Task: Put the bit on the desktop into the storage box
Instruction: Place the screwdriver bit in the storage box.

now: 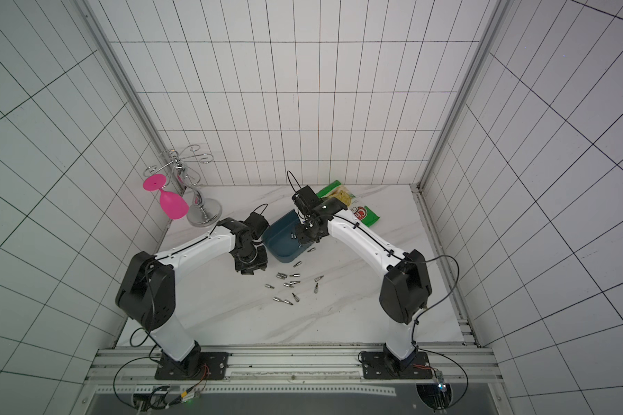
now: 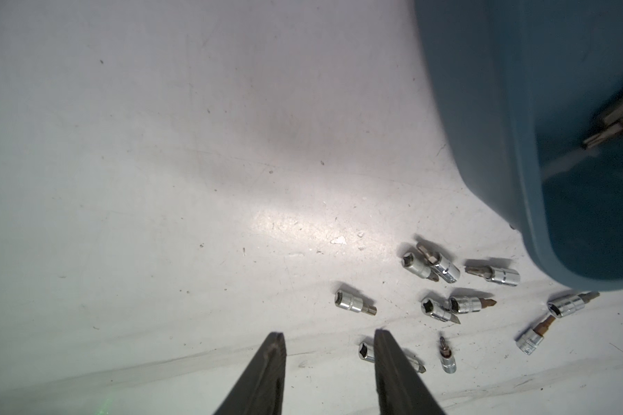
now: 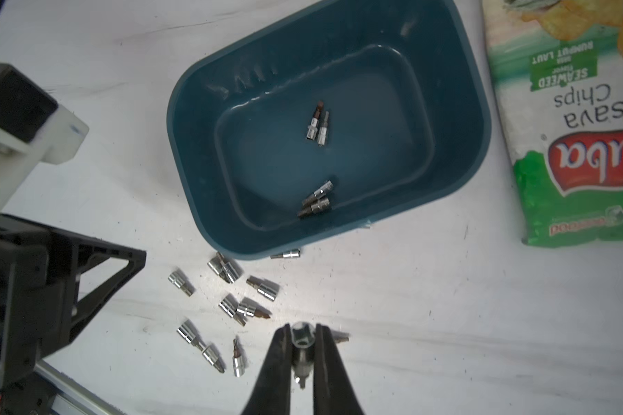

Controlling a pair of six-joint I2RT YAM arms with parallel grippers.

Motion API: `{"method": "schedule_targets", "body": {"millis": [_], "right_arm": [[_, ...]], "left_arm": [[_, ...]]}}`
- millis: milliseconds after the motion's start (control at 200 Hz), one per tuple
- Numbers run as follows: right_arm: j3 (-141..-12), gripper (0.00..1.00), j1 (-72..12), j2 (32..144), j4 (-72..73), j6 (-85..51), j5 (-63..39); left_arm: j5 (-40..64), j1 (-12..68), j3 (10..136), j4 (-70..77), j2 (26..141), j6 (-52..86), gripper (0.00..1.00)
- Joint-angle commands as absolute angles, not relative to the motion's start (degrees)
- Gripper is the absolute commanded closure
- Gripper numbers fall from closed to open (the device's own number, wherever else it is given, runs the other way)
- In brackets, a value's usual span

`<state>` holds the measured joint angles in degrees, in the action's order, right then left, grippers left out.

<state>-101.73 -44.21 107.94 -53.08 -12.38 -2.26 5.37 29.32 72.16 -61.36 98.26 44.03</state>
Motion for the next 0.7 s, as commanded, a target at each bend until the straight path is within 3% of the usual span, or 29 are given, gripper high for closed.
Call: {"method": "schedule_targets", "body": {"millis": [0,320,695], "right_arm": [[-108.4,1.0,-42.7,115.1,-56.2,-8.6,-2.2],[-128.3,1.0,-40.1,133.0,-57.3,-4.0,0.9],[-133.9,1.0,-38.3,142.5,-55.2,-4.6,1.4]], "left_arm": [[3.9,30.0,71.6,-59.6,98.7,46.1,0.56],[2.4,30.4,69.0,-58.4,99.9,49.2,0.56],[2.7,31.0,68.3,-57.5,101.7,51.5,0.55]]}}
